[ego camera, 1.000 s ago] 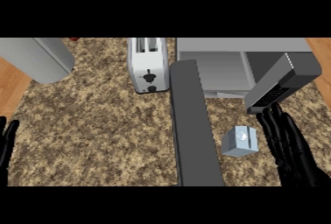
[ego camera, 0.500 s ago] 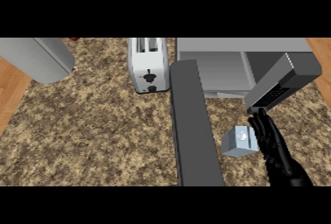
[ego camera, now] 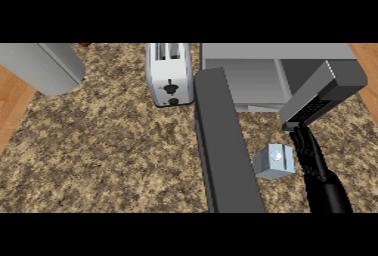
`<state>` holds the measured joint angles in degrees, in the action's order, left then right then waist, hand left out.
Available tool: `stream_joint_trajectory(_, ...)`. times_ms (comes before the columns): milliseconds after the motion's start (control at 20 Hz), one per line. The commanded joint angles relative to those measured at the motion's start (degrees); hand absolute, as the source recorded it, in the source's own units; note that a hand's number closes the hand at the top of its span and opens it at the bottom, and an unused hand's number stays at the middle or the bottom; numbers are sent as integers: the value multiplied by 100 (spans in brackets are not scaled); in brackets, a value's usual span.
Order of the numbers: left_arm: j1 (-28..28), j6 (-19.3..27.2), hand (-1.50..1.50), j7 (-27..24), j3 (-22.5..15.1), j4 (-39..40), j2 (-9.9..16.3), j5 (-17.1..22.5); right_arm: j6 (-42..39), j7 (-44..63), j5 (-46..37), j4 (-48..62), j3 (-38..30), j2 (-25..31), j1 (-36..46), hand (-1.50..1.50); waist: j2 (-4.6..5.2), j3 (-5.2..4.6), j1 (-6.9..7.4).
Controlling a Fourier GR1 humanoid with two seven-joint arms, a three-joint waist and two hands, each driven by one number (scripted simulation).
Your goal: Pick up the milk, place it into the microwave and close the microwave
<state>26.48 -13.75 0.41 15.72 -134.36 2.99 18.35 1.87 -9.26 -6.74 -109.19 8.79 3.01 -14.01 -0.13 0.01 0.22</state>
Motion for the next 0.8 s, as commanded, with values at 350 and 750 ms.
stream_joint_trajectory(350,339,-636,-150,-291,539,147,-127,395,-306,-1390,486,2176,-1115,341,464,-150,11,1,47)
stream_joint_trajectory(750,142,-701,-150,106,705,-42,-208,475,-471,-2523,281,3395,-1136,295,667,-150,11,1,20)
